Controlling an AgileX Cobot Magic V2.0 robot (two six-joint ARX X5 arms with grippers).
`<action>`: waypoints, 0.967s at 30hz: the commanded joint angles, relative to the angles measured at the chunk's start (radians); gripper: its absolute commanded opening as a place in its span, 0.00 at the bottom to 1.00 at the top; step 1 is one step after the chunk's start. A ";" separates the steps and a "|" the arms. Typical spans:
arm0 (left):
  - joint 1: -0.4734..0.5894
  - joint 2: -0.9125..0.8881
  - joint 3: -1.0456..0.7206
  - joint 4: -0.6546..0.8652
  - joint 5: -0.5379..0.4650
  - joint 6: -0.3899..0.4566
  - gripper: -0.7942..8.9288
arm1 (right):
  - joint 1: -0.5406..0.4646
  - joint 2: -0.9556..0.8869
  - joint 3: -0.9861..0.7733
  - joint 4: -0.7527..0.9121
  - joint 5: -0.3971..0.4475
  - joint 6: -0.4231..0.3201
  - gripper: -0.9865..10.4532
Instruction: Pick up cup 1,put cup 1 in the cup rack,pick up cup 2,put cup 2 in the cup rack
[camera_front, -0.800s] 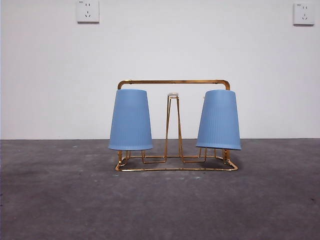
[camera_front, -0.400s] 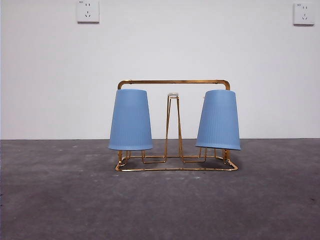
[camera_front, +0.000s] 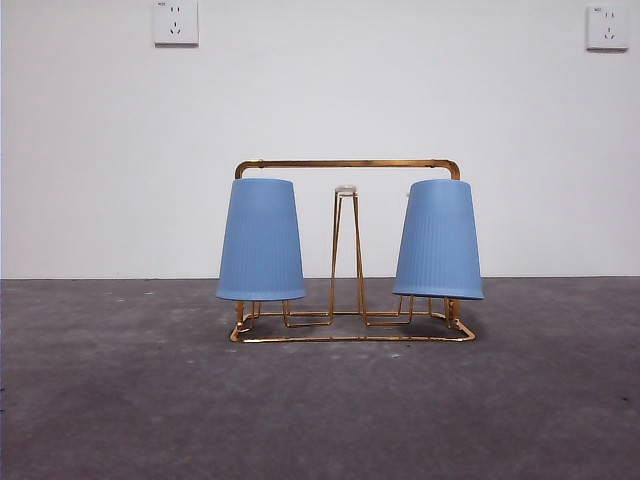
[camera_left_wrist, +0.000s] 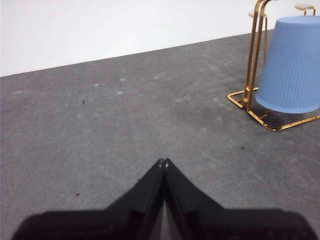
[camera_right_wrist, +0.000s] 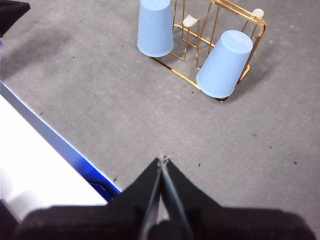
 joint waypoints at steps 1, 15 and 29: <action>0.003 -0.004 -0.009 0.007 0.004 -0.022 0.08 | 0.000 0.000 -0.003 -0.010 0.001 0.010 0.09; 0.003 0.012 -0.008 0.007 0.004 -0.022 0.08 | 0.000 0.000 -0.003 -0.010 0.001 0.010 0.09; 0.003 0.014 -0.008 0.007 0.004 -0.022 0.08 | -0.018 -0.005 -0.005 0.027 0.079 -0.085 0.09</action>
